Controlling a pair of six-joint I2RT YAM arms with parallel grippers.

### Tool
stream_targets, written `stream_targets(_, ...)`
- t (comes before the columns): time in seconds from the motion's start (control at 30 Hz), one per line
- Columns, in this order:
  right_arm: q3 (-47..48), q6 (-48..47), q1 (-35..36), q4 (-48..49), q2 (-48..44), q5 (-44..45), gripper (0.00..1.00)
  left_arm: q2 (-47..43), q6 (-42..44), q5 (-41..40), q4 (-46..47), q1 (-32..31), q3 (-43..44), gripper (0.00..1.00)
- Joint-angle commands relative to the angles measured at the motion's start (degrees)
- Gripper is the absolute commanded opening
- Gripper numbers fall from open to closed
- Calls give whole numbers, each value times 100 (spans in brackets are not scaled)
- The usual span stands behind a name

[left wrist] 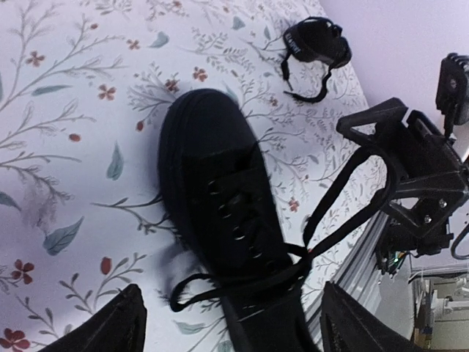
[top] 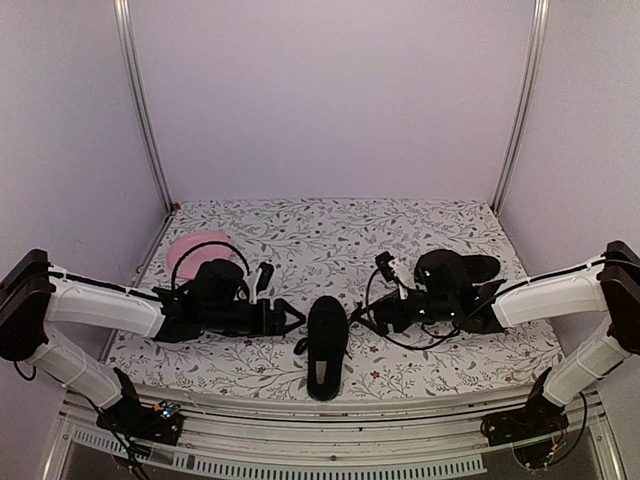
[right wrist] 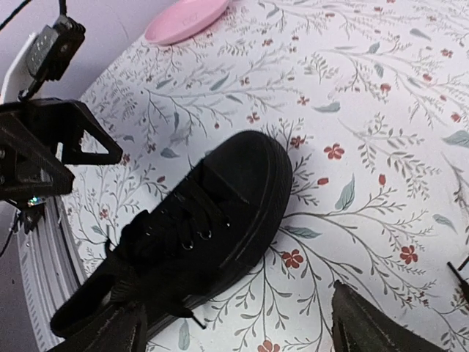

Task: Tie the shoes
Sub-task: Pull the loops with the shoelace from the shoe, then pick up the shoe at the center of the board.

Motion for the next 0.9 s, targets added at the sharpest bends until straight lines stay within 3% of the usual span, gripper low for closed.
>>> stream_targets(0.0, -4, 253, -247, -399, -619, 276, 89, -28, -57, -573, -1315, -515, 695, 83)
stream_targets(0.33, -408, 574, -689, -645, -1351, 519, 93, 988, -640, -1329, -3012, -1506, 1911, 84)
stream_targets(0.57, -559, 702, -750, -706, -1515, 826, 93, 1422, -606, -1305, -3083, -1558, 2126, 72)
stream_targets(0.6, -557, 757, -782, -775, -1551, 931, 93, 1489, -592, -1270, -3022, -1558, 2122, 68)
stream_targets(0.63, -558, 852, -826, -838, -1603, 1015, 94, 1543, -573, -1237, -2944, -1558, 2100, 58)
stream_targets(0.73, -496, 1053, -1011, -1129, -1784, 1245, 95, 1639, -577, -1351, -2824, -1547, 2102, 9)
stream_targets(0.77, -440, 1117, -1097, -1273, -1838, 1315, 96, 1636, -585, -1447, -2826, -1509, 2139, 0)
stream_targets(0.87, -95, 1197, -1336, -1762, -1839, 1632, 100, 1598, -463, -1612, -2771, -1175, 2389, 0)
